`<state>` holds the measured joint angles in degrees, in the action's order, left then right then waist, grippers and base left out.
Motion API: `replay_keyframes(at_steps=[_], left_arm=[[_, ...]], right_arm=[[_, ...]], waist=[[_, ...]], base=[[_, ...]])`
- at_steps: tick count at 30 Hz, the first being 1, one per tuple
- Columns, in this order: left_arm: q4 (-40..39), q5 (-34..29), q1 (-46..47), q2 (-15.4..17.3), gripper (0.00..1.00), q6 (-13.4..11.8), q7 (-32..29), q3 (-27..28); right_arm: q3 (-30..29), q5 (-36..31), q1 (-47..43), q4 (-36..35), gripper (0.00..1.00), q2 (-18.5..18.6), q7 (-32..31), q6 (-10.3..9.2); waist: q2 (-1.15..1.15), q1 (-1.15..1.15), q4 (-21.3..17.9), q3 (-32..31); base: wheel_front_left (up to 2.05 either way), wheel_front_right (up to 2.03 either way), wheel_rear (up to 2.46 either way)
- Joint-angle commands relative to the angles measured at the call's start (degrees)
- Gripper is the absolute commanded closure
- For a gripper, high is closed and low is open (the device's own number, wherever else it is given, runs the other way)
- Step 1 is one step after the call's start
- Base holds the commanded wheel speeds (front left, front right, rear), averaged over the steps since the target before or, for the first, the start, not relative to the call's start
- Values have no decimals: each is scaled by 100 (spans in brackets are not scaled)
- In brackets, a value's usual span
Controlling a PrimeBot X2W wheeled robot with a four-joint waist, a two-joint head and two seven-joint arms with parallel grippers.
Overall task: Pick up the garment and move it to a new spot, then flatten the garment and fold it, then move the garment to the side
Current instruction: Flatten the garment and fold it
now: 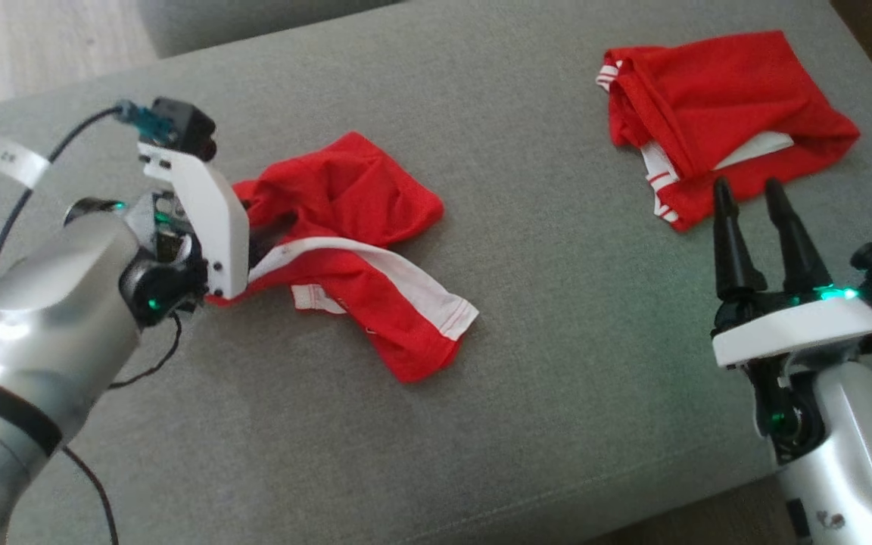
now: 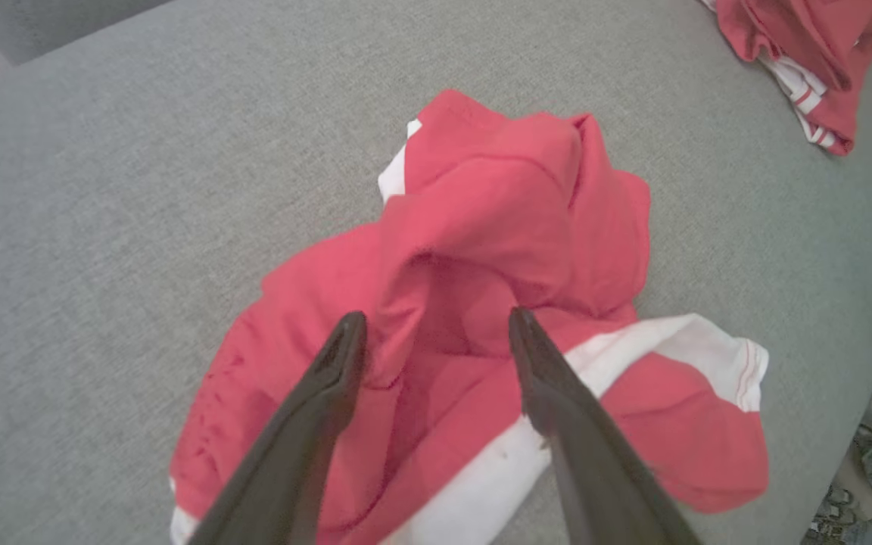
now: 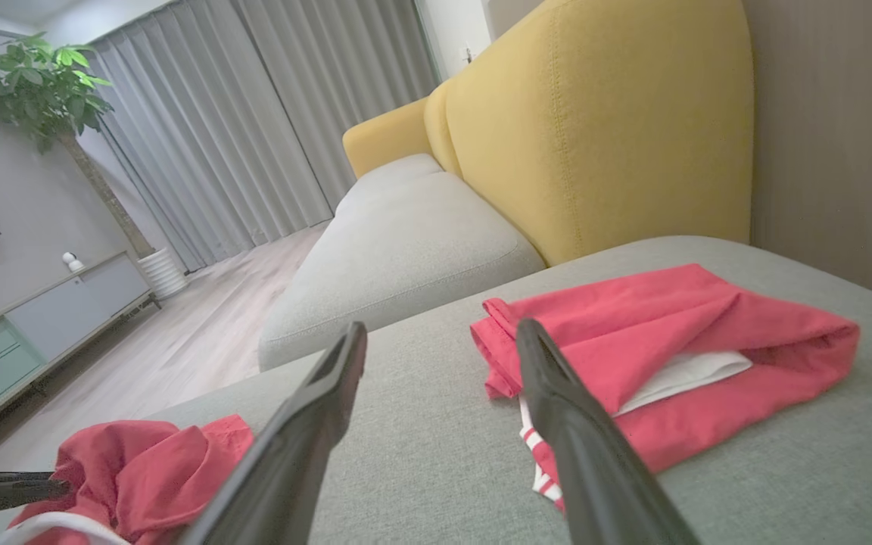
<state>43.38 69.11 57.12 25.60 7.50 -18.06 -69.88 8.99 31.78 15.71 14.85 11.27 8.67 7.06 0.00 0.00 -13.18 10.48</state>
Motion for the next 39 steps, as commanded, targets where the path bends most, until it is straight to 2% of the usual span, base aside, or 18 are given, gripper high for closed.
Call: replay_keyframes(at_steps=[1,5,9,11,16,18,20,21,22,24,25,28,30,31,39], left_arm=[[-67,-47,331,215,0,-1,107,169],[-298,-214,423,333,0,-1,511,1],[-459,-419,462,528,0,-3,1203,14],[-512,-507,400,622,0,-163,1645,123],[-1065,-566,-152,885,0,-1063,2892,533],[-1485,-571,-524,1018,0,-1445,3185,752],[-1968,-652,-959,1155,0,-1885,3288,1081],[-1968,-652,-959,1155,0,-1885,3288,1081],[-2631,-1034,-1455,1219,0,-2367,3300,1706],[-3323,-1488,-2196,1150,0,-2782,3302,2315],[-3323,-1488,-2196,1150,0,-2782,3302,2315],[-4184,-2186,-3384,868,0,-3287,3303,3061],[-4559,-2525,-4046,595,0,-3388,3304,3475],[-4682,-2665,-4312,463,0,-3362,3304,3669],[-4798,-3585,-5161,-188,0,-2867,3305,4441]], right_arm=[[132,25,47,-154,0,-4,-17,43],[186,54,-85,-95,0,-22,-74,43],[90,24,-252,-76,0,-24,-90,43],[49,-4,-343,-103,0,-31,-82,43],[-66,-85,-619,-212,0,-110,-97,43],[-96,-107,-723,-252,0,-150,-129,43],[-122,-110,-811,-283,0,-193,-170,43],[-122,-110,-811,-283,0,-193,-170,43],[-132,-114,-878,-315,0,-232,-217,43],[-149,-121,-932,-346,0,-269,-251,43],[-149,-121,-932,-346,0,-269,-251,43],[-189,-127,-1008,-385,0,-294,-296,43],[-239,-130,-1046,-419,0,-300,-326,43],[-253,-133,-1057,-431,0,-302,-350,43],[-193,79,-1073,-407,0,-343,-789,43]], waist=[[0,0,94,-118],[0,0,306,-379],[0,0,524,-649],[0,0,614,-762],[0,0,837,-964],[0,0,915,-1000],[0,0,995,-1018],[0,0,995,-1018],[0,0,1057,-1018],[0,0,1096,-1024],[0,0,1096,-1024],[0,0,1138,-1029],[0,0,1176,-1011],[0,0,1188,-1006],[0,0,1252,-1026]], base=[[0,0,0],[0,0,0],[0,0,0],[0,0,0],[0,0,0],[0,0,0],[0,0,0],[0,0,0],[0,0,0],[0,0,0],[0,0,0],[0,0,0],[0,0,0],[0,0,0],[0,0,0]])
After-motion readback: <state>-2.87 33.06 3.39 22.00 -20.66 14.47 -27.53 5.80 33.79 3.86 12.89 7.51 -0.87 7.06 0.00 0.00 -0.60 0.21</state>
